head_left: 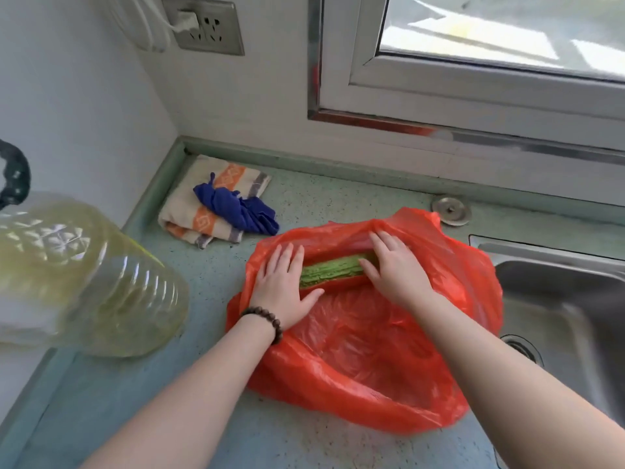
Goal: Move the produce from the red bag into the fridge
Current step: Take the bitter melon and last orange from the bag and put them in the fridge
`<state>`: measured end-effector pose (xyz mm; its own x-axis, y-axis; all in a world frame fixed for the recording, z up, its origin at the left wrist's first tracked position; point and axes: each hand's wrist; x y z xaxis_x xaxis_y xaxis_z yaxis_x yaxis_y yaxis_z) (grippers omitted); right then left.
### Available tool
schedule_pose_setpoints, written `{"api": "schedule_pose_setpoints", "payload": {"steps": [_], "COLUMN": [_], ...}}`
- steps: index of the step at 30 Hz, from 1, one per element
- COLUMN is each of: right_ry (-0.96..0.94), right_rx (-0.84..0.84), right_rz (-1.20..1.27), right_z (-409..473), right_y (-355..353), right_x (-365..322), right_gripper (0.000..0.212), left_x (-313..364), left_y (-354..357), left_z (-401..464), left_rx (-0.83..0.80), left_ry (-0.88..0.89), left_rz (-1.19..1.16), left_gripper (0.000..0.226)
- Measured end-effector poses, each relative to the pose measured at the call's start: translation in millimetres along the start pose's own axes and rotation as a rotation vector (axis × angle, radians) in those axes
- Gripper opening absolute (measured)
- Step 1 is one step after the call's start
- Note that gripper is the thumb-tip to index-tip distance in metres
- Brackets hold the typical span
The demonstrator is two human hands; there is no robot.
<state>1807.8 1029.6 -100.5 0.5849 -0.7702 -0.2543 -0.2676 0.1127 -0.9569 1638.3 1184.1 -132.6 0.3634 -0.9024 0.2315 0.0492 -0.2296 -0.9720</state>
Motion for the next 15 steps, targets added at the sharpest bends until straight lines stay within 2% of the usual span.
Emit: {"api": "schedule_pose_setpoints", "payload": {"steps": [5, 8, 12, 15], "right_ry": [0.061, 0.071, -0.165, -0.358], "right_rx": [-0.126, -0.130, -0.025, -0.023], "right_rz": [-0.041, -0.036, -0.006, 0.015], "right_z": [21, 22, 11, 1], "right_y": [13, 16, 16, 22], "right_x": [2, 0, -26, -60], "right_gripper": [0.064, 0.063, 0.060, 0.058], "left_x": [-26, -36, -40, -41], "left_y": [12, 14, 11, 7], "left_z": [6, 3, -7, -17], "left_rx": [-0.066, -0.079, -0.003, 0.055], "left_ry": [-0.043, -0.035, -0.026, -0.017], "left_rz": [-0.026, -0.055, -0.104, -0.133], "left_gripper": [0.099, 0.098, 0.096, 0.091]}}
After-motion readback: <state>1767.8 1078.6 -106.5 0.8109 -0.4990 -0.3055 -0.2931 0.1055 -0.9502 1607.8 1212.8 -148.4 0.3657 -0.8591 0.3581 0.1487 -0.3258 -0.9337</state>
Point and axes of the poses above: each hand's wrist, its own z-axis towards the middle knuckle, its own y-axis out of the palm, x = y × z, and after that the axes turned 10 degrees about y, right-handed
